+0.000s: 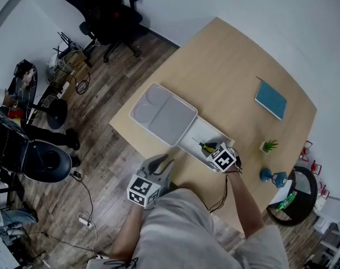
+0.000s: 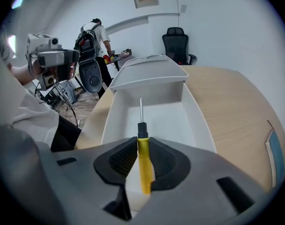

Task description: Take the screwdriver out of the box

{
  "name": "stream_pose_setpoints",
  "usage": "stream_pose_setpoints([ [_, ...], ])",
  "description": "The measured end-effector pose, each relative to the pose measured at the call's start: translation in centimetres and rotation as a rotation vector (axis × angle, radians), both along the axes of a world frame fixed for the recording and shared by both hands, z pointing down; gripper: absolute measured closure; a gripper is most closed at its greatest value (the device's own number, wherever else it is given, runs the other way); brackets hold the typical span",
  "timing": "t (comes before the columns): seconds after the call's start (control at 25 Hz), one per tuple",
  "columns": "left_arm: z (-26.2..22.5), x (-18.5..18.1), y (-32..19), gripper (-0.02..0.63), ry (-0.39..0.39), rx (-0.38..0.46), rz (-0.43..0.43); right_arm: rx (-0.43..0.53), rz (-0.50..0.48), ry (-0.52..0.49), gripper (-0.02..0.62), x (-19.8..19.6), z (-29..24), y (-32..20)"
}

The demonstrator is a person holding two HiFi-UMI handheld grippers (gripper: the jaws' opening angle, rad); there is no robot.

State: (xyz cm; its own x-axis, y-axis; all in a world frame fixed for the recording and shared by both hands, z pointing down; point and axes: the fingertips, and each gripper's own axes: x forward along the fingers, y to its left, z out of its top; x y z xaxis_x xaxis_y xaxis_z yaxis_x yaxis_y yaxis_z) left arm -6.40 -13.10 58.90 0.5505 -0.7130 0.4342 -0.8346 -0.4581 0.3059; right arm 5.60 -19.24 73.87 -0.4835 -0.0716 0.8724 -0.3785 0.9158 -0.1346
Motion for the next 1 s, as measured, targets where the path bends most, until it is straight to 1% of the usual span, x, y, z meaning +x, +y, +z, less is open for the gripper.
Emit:
stream_pose_setpoints([
  [0.16, -0.3, -0.6, -0.1, 0.506, 0.028, 0.009, -0.021, 0.007, 0.01, -0.017, 0.511, -0.3, -0.7, 0.4],
  [0.32, -0.7, -1.0, -0.6, 0.508, 0.032, 0.019, -0.028, 0.035, 0.023, -0.062, 0.511, -0.7, -2.1, 0.5],
  [0.72, -1.4, -0.4, -1.2, 0.508, 0.023, 0.036, 0.001, 0.056, 0.212, -0.23, 0.511, 0.0, -6.2, 0.2],
  [1.0, -1.8, 0.0, -1.7, 0.508, 0.02, 0.05, 0.018, 0.084, 0.31, -0.311, 0.511, 0.8, -8.3, 0.5],
])
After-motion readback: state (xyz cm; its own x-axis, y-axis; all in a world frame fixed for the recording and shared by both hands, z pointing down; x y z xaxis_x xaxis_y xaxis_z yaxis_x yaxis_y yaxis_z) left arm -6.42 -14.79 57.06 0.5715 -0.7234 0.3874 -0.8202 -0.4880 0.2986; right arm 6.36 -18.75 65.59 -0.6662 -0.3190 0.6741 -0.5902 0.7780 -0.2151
